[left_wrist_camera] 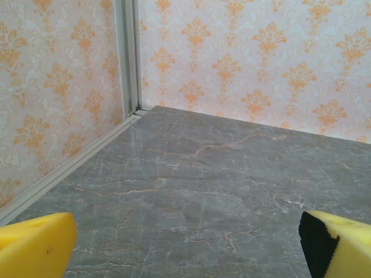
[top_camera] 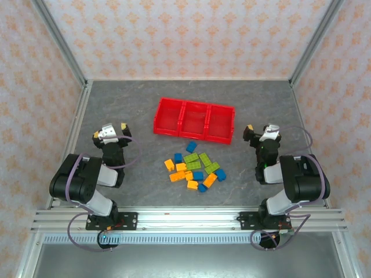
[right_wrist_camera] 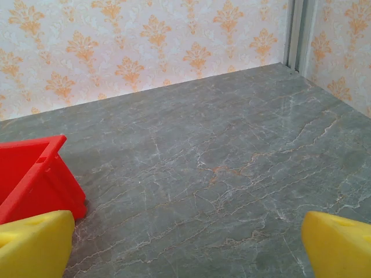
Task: Sort the legos into containers by color
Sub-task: Pick up the lego from the bottom-center of the table.
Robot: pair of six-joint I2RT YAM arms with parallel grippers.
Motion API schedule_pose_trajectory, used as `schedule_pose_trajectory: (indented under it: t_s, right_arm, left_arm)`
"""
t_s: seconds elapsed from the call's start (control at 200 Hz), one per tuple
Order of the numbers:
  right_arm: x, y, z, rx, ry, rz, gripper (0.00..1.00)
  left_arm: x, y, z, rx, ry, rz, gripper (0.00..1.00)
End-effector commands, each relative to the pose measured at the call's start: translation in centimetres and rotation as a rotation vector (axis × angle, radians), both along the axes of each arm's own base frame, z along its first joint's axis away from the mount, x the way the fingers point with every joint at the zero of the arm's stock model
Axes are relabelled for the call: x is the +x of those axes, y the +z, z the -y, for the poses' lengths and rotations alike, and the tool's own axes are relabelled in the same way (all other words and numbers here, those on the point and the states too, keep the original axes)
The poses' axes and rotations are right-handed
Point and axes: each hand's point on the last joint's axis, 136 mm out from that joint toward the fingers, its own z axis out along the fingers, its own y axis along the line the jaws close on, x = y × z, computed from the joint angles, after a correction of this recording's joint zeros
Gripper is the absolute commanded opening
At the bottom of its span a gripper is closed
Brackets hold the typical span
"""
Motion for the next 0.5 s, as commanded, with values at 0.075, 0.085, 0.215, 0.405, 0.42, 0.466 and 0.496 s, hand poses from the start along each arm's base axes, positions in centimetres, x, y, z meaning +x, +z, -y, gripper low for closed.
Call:
schedule_pose_trajectory:
  t_s: [0.075,0.085,0.215,0.405,0.42,0.466,0.496]
  right_arm:
    - [0.48,1.02,0.04,-0.003,0.004,0.028,0.99]
    - [0.46,1.02,0.03,-0.004,0.004,0.028,1.00]
    - [0.47,0.97,0.00,-0.001,0.006,0.027,1.00]
    - [0.59,0.95,0.58,0.009,-0.025,0.024,1.00]
    - [0.53,0.90,0.57,0.009,-0.024,0.023,1.00]
    - [0.51,0.96,0.55,0.008,-0.022,0.026,1.00]
    - [0.42,1.00,0.54,0.007,-0.022,0.029,1.00]
  left_arm:
    - [0.06,0.26,0.14,0.001,-0.011,0.011,1.00]
    - [0.09,0.24,0.17,0.000,-0.012,0.011,1.00]
    - [0.25,0.14,-0.06,-0.013,-0.015,0.007,1.00]
    - [0.25,0.15,-0.09,-0.015,-0.016,0.008,1.00]
    - [0.27,0.14,-0.14,-0.015,-0.015,0.007,1.00]
    - [0.31,0.07,-0.16,-0.020,-0.016,0.006,1.00]
    - [0.31,0.03,-0.27,-0.024,-0.015,0.005,1.00]
